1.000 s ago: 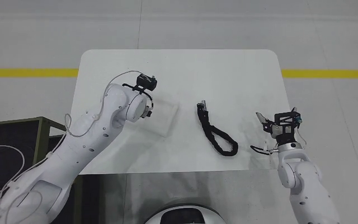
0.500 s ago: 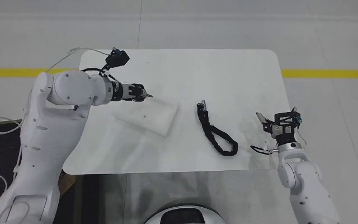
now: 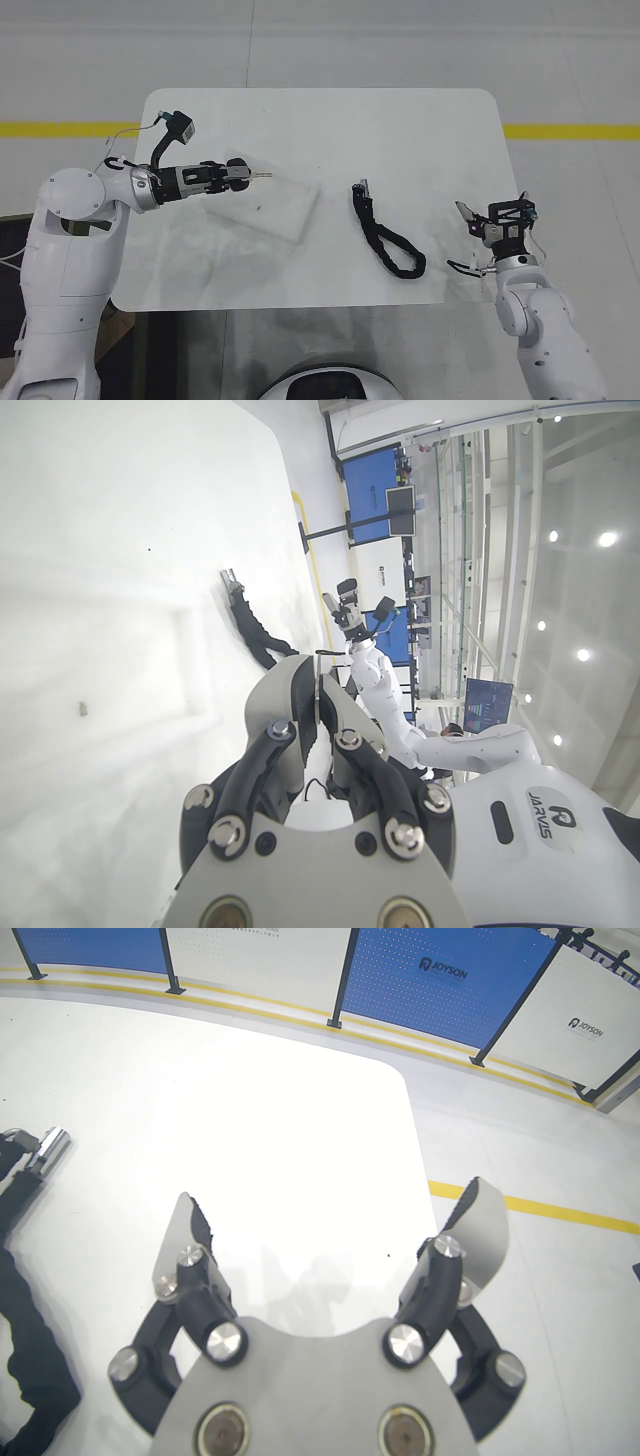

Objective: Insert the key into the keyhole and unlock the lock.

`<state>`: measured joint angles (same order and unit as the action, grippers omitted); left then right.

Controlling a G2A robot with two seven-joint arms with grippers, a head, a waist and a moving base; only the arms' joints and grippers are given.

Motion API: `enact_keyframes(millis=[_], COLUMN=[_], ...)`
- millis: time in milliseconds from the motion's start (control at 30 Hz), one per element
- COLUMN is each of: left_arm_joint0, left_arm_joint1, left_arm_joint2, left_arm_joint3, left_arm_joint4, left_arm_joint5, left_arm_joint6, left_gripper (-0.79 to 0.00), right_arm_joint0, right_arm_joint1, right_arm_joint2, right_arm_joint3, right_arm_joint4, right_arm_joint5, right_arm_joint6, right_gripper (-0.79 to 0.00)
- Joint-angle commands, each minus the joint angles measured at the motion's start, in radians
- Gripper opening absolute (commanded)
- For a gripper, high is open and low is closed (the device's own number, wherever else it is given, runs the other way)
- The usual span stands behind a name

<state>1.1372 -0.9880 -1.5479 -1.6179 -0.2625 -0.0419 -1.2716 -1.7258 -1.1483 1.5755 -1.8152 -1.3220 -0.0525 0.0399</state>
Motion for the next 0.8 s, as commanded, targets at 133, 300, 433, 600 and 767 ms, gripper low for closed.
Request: enact_keyframes(millis=[133, 300, 433, 600, 767], left_arm_joint0=[0.000, 0.000, 0.000, 0.000, 0.000], left_arm_joint1=[0.000, 0.000, 0.000, 0.000, 0.000], left_arm_joint2=[0.000, 0.000, 0.000, 0.000, 0.000], left_arm_joint3=[0.000, 0.000, 0.000, 0.000, 0.000], left_arm_joint4=[0.000, 0.000, 0.000, 0.000, 0.000], left_arm_joint5=[0.000, 0.000, 0.000, 0.000, 0.000], left_arm_joint6=[0.000, 0.000, 0.000, 0.000, 0.000], left_gripper=[-0.785, -0.785, -0.785, -0.785, -0.785], right_arm_joint0=[0.153, 0.333, 0.429, 0.479, 0.507], right_arm_joint1=[-0.001, -0.009, -0.019, -0.037, -0.059], right_arm_joint2=[-0.076, -0.202, -0.306, -0.421, -0.498], right_arm_joint3=[-0.108, -0.066, -0.025, 0.033, 0.062], right_arm_joint4=[0.399, 0.443, 0.220, 0.010, -0.057], right_arm_joint5=[-0.220, -0.169, -0.091, -0.012, 0.018], right_arm_joint6=[0.498, 0.747, 0.756, 0.789, 0.836], right_gripper=[0.000, 0.000, 0.000, 0.000, 0.000])
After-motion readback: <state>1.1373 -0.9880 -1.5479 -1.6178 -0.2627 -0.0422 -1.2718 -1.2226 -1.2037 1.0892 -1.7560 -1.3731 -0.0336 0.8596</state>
